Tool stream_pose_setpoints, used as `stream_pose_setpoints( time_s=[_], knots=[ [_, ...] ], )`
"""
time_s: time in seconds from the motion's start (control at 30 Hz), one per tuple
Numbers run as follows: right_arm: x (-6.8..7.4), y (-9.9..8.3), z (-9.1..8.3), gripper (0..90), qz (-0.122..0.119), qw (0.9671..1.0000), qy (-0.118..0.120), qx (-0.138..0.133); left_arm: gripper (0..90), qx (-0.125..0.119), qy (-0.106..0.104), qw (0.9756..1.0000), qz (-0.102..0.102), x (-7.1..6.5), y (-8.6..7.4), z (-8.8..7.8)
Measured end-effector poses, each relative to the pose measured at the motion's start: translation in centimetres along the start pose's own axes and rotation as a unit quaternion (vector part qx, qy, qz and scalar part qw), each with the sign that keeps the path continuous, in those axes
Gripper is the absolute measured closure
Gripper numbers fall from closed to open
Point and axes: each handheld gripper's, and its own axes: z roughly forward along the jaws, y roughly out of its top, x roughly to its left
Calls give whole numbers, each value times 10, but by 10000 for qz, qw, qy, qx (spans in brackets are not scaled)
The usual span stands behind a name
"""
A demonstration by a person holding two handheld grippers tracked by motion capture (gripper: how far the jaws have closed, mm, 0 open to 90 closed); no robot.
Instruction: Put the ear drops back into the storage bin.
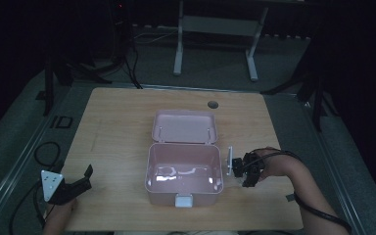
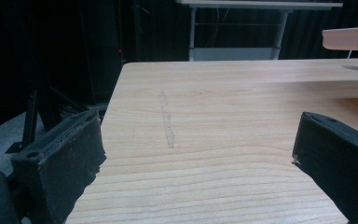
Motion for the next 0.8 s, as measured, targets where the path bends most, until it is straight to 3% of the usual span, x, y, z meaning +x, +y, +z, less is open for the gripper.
stream_pose_setpoints(
  time_s=[0.37,0.8],
  knots=[
    [6,6,-21,595,-70,9999,-31,-65,20,0,4,10000,-3,0,0,0],
    [14,8,-54,595,88,9999,-105,-66,20,2,15,10000,-7,0,0,0]
  ],
)
